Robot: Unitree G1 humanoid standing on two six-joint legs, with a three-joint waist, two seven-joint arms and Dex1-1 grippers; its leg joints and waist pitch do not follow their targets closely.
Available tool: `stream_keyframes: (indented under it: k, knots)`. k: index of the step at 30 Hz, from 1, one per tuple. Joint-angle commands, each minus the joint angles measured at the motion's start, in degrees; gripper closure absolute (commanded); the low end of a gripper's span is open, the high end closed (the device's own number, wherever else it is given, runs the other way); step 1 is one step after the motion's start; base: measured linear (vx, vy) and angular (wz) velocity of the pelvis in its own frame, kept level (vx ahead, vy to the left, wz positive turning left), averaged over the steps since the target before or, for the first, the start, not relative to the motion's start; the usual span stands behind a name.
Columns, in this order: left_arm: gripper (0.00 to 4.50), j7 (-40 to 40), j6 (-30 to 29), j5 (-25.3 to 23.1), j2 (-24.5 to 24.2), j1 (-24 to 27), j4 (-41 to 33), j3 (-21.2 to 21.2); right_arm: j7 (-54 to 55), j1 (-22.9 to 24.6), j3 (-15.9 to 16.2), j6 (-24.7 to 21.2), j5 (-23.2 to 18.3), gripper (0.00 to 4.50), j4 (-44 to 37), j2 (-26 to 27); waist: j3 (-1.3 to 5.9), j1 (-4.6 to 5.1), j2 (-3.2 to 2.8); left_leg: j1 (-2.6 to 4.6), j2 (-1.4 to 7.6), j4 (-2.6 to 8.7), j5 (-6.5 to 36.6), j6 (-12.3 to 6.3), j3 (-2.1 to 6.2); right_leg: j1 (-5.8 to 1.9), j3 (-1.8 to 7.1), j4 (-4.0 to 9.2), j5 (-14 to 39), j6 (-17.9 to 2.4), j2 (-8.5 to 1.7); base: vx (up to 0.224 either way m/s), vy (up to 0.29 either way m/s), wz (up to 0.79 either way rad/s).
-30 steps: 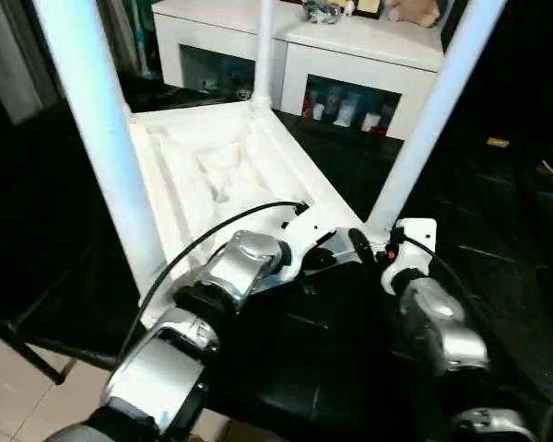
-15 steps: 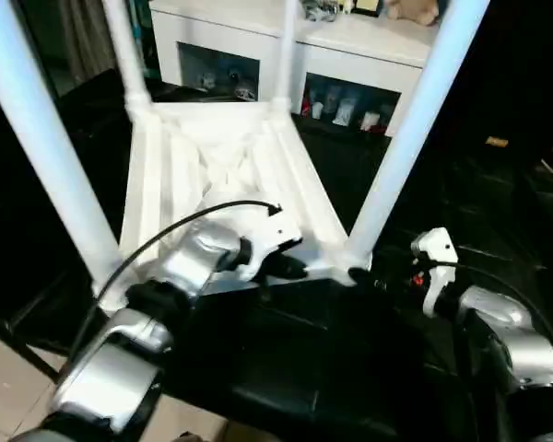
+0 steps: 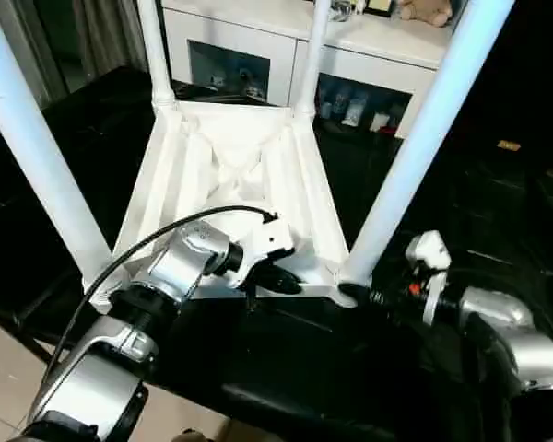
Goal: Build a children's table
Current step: Rotate leg to tighten
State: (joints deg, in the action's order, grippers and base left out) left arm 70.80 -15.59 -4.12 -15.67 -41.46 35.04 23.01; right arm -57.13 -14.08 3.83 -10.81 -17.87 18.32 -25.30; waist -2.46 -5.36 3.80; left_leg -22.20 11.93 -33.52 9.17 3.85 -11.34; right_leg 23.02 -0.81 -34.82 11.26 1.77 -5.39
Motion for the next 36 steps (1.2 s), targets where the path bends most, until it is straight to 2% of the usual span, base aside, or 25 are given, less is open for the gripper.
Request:
stream_keyframes:
  k: [1,5,8,11,12,14,17,21,29,36]
  knots:
    - [4.5,1.68,-1.01,-0.35,0.59,1.0,-0.15,2.3,-0.72,-0.34,0.82,0.33,0.93,0.49,0.25,-0.63,3.16,-0.07,0.19,1.28,1.16,4.11,14.55,-2.32,0.41,-2.1,0.77,3.8,6.67,-13.51,-1.91,0.0,0.0,0.0]
    - [4.5,1.25,-1.4,-0.36,0.7,0.99,-0.33,2.08,0.03,-2.03,0.39,0.74,0.91,0.49,1.64,0.96,3.22,0.03,0.26,1.23,1.15,4.09,14.42,-2.34,0.46,-2.08,0.75,3.74,7.06,-13.54,-1.94,0.0,0.0,0.0]
    - [4.5,1.22,-1.47,-0.35,0.65,0.99,-0.34,2.04,-0.12,-2.12,0.4,0.64,0.78,0.83,1.6,1.0,3.28,-0.12,0.22,1.36,1.18,3.98,13.4,-2.61,0.39,-2.1,0.77,3.58,5.13,-13.92,-1.86,0.0,0.0,0.0]
    - [4.5,1.25,-1.57,-0.36,0.52,1.08,-0.43,2.03,-0.35,-2.15,0.43,0.67,0.72,0.93,1.65,0.93,3.28,-0.15,0.2,1.29,1.1,3.93,12.79,-2.83,0.34,-2.19,0.75,3.49,4.05,-14.17,-1.82,0.0,0.0,0.0]
    - [4.5,1.28,-1.66,-0.45,0.39,1.26,-0.58,2.11,-0.54,-2.08,0.51,0.82,0.71,1.13,1.75,0.83,3.29,-0.14,0.25,1.28,1.09,3.93,12.86,-2.84,0.34,-2.22,0.74,3.5,4.19,-14.16,-1.85,0.0,0.0,0.0]
    - [4.5,1.34,-1.74,-0.51,0.33,1.34,-0.68,2.14,-0.72,-2.03,0.48,0.91,0.78,1.22,1.81,0.81,3.29,-0.14,0.19,1.32,1.13,3.95,13.16,-2.76,0.37,-2.21,0.75,3.54,4.83,-14.04,-1.88,0.0,0.0,0.0]
    - [4.5,1.42,-1.79,-0.64,0.28,1.41,-0.73,2.24,-0.91,-1.99,0.43,1.04,0.94,1.6,1.85,0.78,3.28,-0.15,0.16,1.37,1.15,3.97,13.45,-2.62,0.37,-2.18,0.75,3.58,5.26,-14.03,-1.87,0.0,0.0,0.0]
    - [4.5,1.37,-1.96,-0.61,0.34,1.53,-0.84,2.23,-1.03,-2.19,0.34,1.17,1.18,1.86,1.97,0.97,3.27,-0.13,0.15,1.35,1.14,3.99,13.78,-2.42,0.39,-2.17,0.76,3.61,5.71,-13.88,-1.87,0.0,0.0,0.0]
    - [4.5,1.06,-2.39,-0.45,0.45,2.18,-1.24,2.02,-0.58,-1.08,0.67,1.77,1.36,1.93,1.56,1.47,3.34,-0.13,0.24,1.32,1.11,3.88,12.99,-2.78,0.36,-2.24,0.75,3.5,4.88,-14.05,-1.87,0.0,0.0,0.0]
    - [4.5,-0.86,-2.92,-0.22,1.6,2.66,-1.04,1.32,2.0,0.65,-0.85,2.27,0.7,1.94,1.4,2.88,3.27,-0.14,0.08,1.42,1.17,3.99,14.12,-2.46,0.38,-2.11,0.77,3.67,5.83,-13.92,-1.84,0.0,0.0,0.0]
